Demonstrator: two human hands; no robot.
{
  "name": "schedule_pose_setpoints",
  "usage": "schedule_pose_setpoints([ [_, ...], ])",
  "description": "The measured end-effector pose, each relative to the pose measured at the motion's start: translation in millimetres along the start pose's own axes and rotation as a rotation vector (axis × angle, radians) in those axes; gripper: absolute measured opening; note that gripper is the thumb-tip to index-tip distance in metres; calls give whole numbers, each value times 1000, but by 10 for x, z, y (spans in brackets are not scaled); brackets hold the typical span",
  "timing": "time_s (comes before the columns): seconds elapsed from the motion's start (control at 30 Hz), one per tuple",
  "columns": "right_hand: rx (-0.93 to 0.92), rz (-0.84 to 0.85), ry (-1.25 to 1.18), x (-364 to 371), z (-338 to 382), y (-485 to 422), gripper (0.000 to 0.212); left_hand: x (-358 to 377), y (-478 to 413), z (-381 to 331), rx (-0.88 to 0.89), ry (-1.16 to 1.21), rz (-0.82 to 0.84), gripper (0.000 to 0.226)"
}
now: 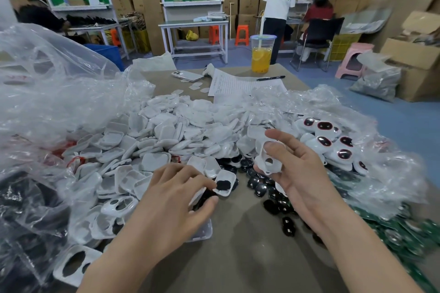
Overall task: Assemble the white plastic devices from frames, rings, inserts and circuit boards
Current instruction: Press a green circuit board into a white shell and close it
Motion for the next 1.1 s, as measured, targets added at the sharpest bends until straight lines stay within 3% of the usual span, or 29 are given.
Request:
schedule_pose_setpoints([
  [0.23, -52, 37, -44, 16, 0, -4, 30, 22, 10, -133, 125, 75, 113, 40],
  [0.33, -64, 53, -50, 5, -14, -12, 30, -19, 113, -12, 75, 87, 159, 33],
  [0.43, -71, 81, -19, 4, -52, -25, 31, -101, 170, 78, 17, 106, 163, 12],
  [0.57, -77, 92, 105, 25, -107, -29, 29, -148, 189, 160, -2, 113, 100, 35],
  [0.67, -57, 83, 127, 32, -127, -27, 27, -202, 209, 203, -35, 89, 63, 23],
  [0.8, -45, 94, 124, 34, -147, -38, 32, -214, 223, 214, -94, 52, 154, 2],
  [1.1, -49, 100, 116, 47, -194, -55, 45, -153, 197, 231, -98, 84, 263, 13],
])
Point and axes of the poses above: each hand's wrist, its own y-axis away from the middle knuckle, its own x-axis out of the palm, z = x × y, the point moved 1 cm from there along -y, towards the middle knuckle, and after that the axes turned 15 degrees about x, right-handed, at the moved point
